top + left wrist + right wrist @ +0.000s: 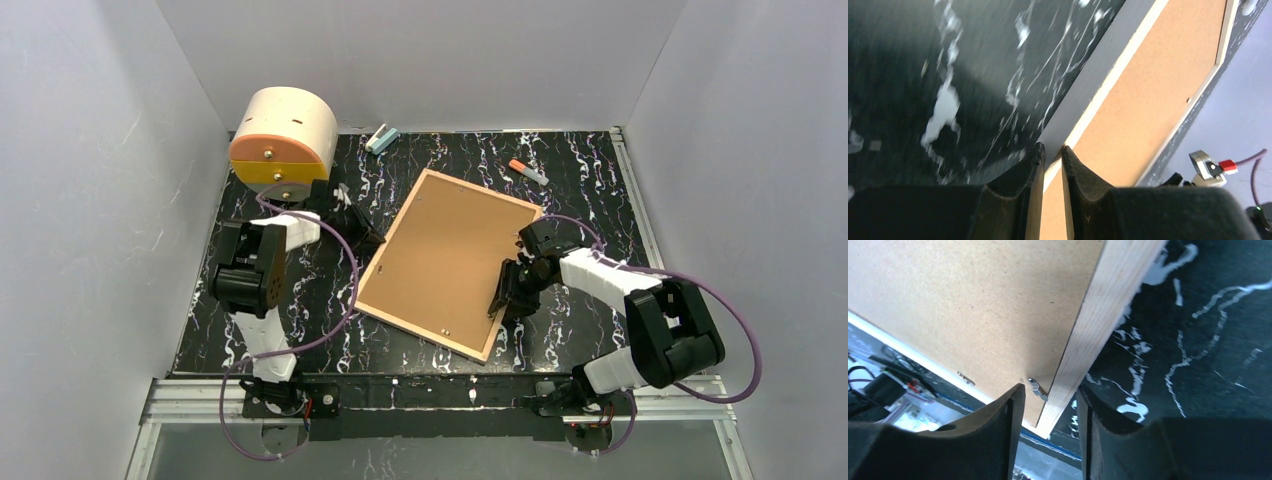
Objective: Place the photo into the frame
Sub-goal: Install the photo frame at the center of the board.
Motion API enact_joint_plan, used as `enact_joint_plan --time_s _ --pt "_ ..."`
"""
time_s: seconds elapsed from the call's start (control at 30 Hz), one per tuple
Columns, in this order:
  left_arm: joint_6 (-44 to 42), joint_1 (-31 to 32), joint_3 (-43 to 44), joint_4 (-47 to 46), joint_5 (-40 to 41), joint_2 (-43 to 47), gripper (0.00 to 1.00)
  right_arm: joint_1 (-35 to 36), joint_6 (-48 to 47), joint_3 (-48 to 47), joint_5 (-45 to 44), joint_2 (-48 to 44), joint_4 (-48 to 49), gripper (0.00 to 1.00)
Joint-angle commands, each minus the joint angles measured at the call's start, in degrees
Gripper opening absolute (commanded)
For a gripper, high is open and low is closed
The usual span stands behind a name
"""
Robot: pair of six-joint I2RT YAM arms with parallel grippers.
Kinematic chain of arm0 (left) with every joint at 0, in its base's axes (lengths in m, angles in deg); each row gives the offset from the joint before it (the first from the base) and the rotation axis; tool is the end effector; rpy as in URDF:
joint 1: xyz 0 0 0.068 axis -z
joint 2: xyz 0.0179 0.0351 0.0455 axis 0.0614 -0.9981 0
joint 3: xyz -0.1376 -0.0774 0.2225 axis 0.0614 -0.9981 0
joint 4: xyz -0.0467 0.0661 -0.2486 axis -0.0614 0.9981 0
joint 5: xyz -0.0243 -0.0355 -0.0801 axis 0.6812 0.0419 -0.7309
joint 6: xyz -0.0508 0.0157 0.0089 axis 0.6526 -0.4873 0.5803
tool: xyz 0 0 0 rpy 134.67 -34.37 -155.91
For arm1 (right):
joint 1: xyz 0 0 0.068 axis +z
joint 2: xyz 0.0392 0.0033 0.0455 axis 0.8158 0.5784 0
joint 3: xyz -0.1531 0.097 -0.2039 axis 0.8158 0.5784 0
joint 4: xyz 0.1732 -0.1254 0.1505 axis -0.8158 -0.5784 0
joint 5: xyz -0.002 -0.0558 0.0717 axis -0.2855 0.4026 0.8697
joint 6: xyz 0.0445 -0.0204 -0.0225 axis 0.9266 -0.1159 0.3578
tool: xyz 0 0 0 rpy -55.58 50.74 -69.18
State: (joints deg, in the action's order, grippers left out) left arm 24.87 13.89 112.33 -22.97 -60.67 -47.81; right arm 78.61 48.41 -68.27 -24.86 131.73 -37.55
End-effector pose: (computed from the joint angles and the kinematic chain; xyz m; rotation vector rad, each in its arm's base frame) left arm 0.3549 -0.0824 0.1429 -0.5241 2.5122 -1.0205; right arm 0.2136 0.1073 0.1584 0.2251 2.9433 0.6611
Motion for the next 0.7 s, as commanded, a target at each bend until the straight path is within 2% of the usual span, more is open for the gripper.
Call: enact_joint_plan --time_s 0.0,0.1,0.2,0.27,0.37,0.53,0.67 --pt "-6.4 4.3 6.1 5.0 0.4 -6.6 0.02 1.0 5.2 -0.6 9.7 1.3 17.7 0.52" --pt "-8.3 4.9 11.3 5.2 0.8 -10.8 0.05 1.2 8.8 1.0 14.2 3.5 27.4 0.60" --pt "-9.7 5.1 15.8 6.2 2.1 -14.7 0.08 1.5 10.2 0.9 15.7 6.2 32.6 0.64" --pt "-11.0 5.1 18.5 8.3 5.3 -15.0 0.16 1.5 9.0 -0.5 13.5 5.6 27.7 0.66" --pt "-12.6 5.0 20.2 12.9 12.1 -12.7 0.34 1.6 7.1 -2.0 3.2 0.2 16.1 0.74" --pt "-12.9 5.1 16.4 18.1 17.5 -3.8 0.59 1.5 5.7 -2.4 -6.7 -10.9 2.3 0.80" --pt "-12.6 5.1 10.5 19.3 19.1 5.4 0.66 1.5 5.9 -2.2 -8.2 -16.5 -0.6 0.78"
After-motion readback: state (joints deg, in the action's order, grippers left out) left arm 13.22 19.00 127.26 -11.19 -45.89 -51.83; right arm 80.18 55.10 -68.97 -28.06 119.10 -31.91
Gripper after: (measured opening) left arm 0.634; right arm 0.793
